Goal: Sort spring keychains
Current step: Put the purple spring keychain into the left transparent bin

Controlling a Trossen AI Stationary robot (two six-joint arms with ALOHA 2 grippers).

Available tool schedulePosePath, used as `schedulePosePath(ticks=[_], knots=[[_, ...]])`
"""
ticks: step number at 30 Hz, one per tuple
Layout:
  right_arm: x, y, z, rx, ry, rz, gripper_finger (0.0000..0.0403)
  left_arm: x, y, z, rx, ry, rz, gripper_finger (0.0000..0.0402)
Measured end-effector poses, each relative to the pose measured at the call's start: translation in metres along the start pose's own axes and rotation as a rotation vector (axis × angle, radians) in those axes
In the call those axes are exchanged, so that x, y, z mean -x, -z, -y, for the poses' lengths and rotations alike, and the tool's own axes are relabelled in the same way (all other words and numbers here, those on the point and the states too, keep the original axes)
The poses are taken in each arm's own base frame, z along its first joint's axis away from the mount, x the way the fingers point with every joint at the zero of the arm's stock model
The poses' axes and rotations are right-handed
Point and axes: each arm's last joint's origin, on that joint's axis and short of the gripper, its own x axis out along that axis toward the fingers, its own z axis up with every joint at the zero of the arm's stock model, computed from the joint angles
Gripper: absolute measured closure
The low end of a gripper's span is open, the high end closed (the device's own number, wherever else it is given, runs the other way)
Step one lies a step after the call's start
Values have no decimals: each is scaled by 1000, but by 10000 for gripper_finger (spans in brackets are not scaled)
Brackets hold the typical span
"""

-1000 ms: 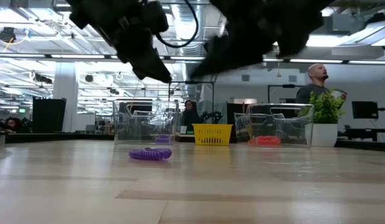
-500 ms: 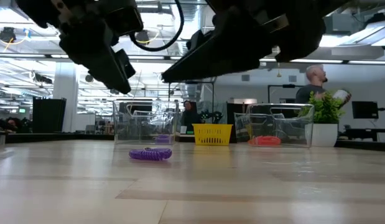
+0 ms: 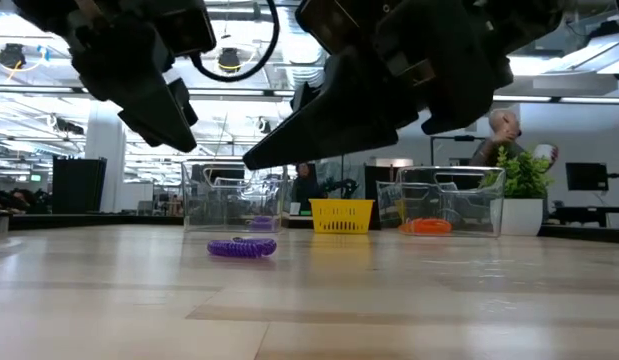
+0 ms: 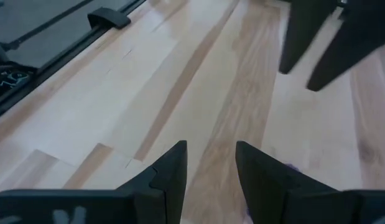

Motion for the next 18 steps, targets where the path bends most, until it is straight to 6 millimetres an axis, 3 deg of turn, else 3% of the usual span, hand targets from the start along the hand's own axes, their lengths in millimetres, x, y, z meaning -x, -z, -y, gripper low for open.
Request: schedulePosePath(ticks=[18], knots=[[-7,10,5,-33,18,-21,274,1,1,9,-25,19,28,315]])
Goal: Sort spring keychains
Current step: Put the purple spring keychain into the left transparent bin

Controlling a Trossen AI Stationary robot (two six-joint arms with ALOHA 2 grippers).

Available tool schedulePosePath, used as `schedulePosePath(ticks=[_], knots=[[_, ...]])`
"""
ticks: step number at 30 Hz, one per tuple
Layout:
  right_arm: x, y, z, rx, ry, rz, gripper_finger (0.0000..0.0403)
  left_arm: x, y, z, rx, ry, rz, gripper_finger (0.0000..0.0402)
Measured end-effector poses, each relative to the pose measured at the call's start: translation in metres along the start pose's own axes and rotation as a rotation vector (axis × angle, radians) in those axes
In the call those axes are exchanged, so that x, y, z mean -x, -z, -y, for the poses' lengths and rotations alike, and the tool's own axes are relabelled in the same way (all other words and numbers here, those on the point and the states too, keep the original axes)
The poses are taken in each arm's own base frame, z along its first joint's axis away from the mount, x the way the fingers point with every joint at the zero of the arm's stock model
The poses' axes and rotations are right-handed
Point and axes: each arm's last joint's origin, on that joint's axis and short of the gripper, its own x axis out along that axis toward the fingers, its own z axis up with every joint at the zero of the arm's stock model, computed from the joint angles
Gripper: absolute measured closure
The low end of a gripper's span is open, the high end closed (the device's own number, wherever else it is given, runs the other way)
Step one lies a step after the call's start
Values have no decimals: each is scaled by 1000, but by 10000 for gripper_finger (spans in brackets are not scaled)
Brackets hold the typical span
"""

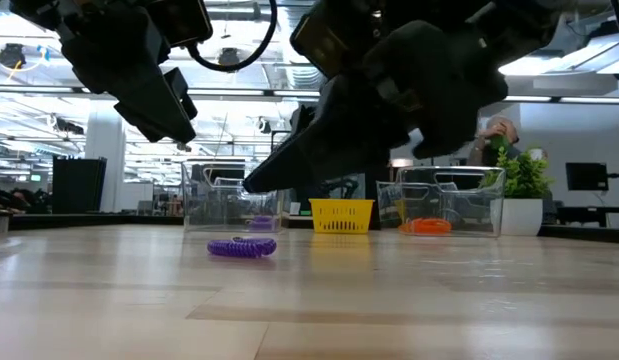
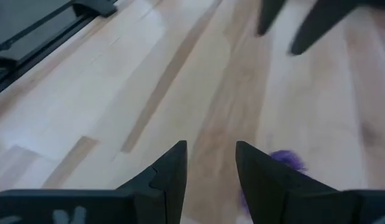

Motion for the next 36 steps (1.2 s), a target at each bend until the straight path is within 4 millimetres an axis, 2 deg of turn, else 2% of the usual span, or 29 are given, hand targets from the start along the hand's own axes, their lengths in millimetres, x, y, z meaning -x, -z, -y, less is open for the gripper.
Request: schedulePosePath(ticks=[7,19,30,33,36], knots=[[1,0,11,-29,29,2,274,0,0,0,0,1,2,315],[1,1,13,-35,36,-6,274,0,-1,0,-7,3,9,315],[1,1,14,-35,41,-7,274,0,-5,-10,13,-112,59,315],[-3,6,16,-38,48,-14,274,0,-7,-13,20,-120,62,315],[-13,20,21,-45,69,-40,274,0,-7,-13,21,-121,63,315]])
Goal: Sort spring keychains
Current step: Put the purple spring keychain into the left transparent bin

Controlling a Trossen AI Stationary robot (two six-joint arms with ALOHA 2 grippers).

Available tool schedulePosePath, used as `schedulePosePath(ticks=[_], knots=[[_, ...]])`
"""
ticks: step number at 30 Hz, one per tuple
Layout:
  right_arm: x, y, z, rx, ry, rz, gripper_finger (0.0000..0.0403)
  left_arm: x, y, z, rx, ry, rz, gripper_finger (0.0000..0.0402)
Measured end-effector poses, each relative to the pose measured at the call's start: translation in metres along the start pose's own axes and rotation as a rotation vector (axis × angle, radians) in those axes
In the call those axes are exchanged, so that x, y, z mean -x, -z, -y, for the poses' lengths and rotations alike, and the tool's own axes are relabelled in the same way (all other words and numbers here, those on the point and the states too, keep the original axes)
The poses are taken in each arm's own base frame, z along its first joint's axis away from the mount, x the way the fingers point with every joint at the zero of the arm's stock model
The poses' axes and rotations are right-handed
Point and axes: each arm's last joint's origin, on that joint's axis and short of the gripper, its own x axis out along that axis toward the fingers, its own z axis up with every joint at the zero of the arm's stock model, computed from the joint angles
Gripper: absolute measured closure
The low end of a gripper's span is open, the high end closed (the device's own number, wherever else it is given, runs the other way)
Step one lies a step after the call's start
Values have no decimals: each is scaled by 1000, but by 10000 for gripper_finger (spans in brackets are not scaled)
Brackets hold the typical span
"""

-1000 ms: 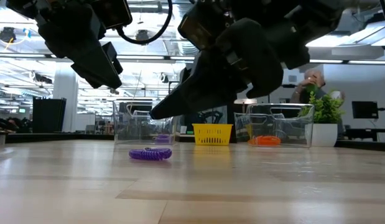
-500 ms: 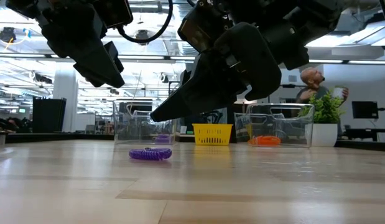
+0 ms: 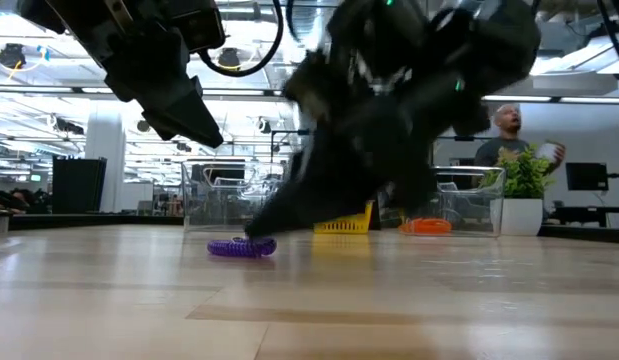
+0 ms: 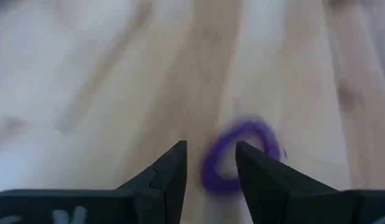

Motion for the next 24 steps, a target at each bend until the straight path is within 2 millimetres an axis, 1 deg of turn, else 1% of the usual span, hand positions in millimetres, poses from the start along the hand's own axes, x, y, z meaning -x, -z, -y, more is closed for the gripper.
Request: schedulePosePath(ticks=[2,6,10,14,18,21,24], knots=[[-8,10,4,-6,19,-10,274,0,0,0,0,1,2,315],[-20,23,15,-39,38,-11,274,0,0,0,1,2,4,315],[-24,28,22,-78,42,-24,274,0,-1,0,1,3,5,315],[-24,29,23,-81,46,-32,280,0,-1,0,1,3,5,315],[-24,29,21,-77,54,-35,302,0,-1,0,1,3,5,315],[-23,29,21,-77,55,-33,330,0,-1,0,1,3,5,315],[-18,24,22,-78,58,-37,361,0,-1,0,1,3,5,315]])
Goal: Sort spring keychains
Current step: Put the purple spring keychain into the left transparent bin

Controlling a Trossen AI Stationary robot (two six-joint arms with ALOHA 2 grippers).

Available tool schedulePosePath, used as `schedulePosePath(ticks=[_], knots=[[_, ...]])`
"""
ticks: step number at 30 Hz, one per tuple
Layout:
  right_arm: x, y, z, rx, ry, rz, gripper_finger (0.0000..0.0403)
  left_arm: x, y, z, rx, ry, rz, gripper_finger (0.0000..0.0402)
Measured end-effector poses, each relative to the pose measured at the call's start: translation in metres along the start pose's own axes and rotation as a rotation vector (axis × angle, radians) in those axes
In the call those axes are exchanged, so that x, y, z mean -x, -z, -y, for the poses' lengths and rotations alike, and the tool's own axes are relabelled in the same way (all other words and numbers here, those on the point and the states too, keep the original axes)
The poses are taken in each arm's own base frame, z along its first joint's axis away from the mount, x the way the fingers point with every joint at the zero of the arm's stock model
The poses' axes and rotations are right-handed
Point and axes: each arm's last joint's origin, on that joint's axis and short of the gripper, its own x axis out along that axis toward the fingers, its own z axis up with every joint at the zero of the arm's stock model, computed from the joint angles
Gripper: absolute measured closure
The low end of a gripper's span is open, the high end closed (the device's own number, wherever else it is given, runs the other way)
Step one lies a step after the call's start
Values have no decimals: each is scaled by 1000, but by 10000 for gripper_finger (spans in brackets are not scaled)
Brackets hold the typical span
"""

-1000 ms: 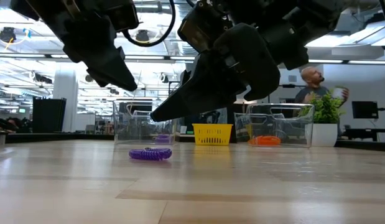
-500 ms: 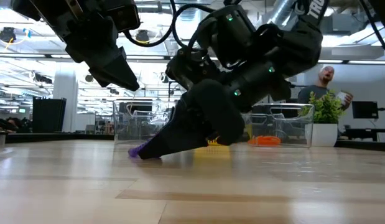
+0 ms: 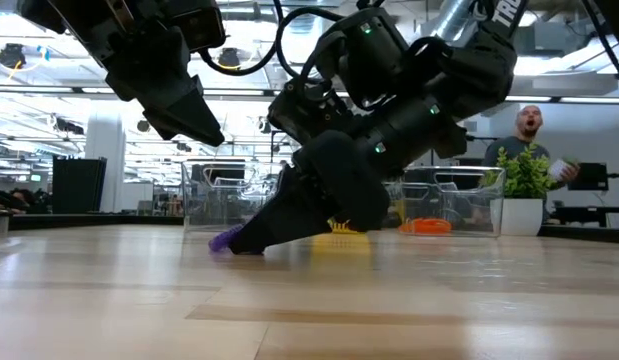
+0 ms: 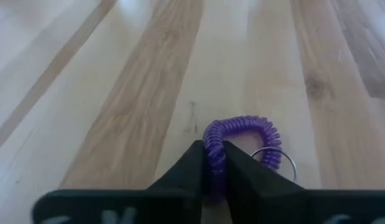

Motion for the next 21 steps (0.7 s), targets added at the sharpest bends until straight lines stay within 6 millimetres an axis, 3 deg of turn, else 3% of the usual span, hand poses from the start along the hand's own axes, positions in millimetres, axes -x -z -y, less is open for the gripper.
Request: schedulePosePath(ticks=[5,13,21], knots=[[17,-13,-7,20,-16,-36,390,0,0,0,0,0,0,315],[53,-50,-38,99,-80,50,352,0,-1,0,3,-24,22,315],[89,-80,-62,151,-132,146,378,0,-7,-3,-49,-141,116,315]])
